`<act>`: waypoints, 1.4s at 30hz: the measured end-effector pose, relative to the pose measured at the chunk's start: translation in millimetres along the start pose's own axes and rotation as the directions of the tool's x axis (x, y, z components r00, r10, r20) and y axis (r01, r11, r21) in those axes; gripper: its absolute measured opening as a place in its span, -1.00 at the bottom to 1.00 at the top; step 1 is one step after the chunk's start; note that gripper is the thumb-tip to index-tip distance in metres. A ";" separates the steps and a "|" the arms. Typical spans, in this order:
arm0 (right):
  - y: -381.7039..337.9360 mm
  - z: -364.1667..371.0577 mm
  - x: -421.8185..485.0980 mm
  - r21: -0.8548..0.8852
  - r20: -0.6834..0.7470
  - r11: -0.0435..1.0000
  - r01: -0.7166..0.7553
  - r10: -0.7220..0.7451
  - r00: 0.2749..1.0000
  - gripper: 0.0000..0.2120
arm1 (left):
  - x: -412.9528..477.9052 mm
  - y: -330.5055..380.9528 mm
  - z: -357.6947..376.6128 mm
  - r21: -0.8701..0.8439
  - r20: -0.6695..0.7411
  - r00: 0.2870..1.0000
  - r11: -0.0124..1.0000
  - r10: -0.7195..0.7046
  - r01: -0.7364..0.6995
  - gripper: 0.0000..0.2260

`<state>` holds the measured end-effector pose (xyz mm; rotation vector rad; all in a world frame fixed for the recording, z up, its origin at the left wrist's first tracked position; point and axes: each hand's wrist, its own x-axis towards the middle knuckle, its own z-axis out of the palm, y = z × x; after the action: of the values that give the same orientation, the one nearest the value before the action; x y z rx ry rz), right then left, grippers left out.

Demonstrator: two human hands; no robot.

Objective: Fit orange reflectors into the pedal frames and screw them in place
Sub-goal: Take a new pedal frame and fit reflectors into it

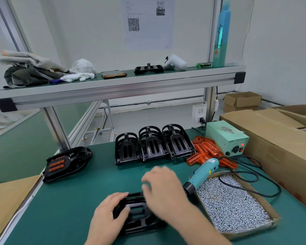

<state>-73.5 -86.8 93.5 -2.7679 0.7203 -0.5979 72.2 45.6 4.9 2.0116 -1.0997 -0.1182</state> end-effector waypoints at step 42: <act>162.4 -10.2 73.7 -0.357 0.067 0.829 -0.431 0.483 0.873 -0.70 | 2.1 -8.3 1.4 0.002 -0.025 1.000 1.000 -0.018 0.018 -0.67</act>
<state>-86.9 -264.1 77.2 -2.7173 1.5100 -0.1675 78.4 45.5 -1.2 2.0205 -1.0661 -0.1005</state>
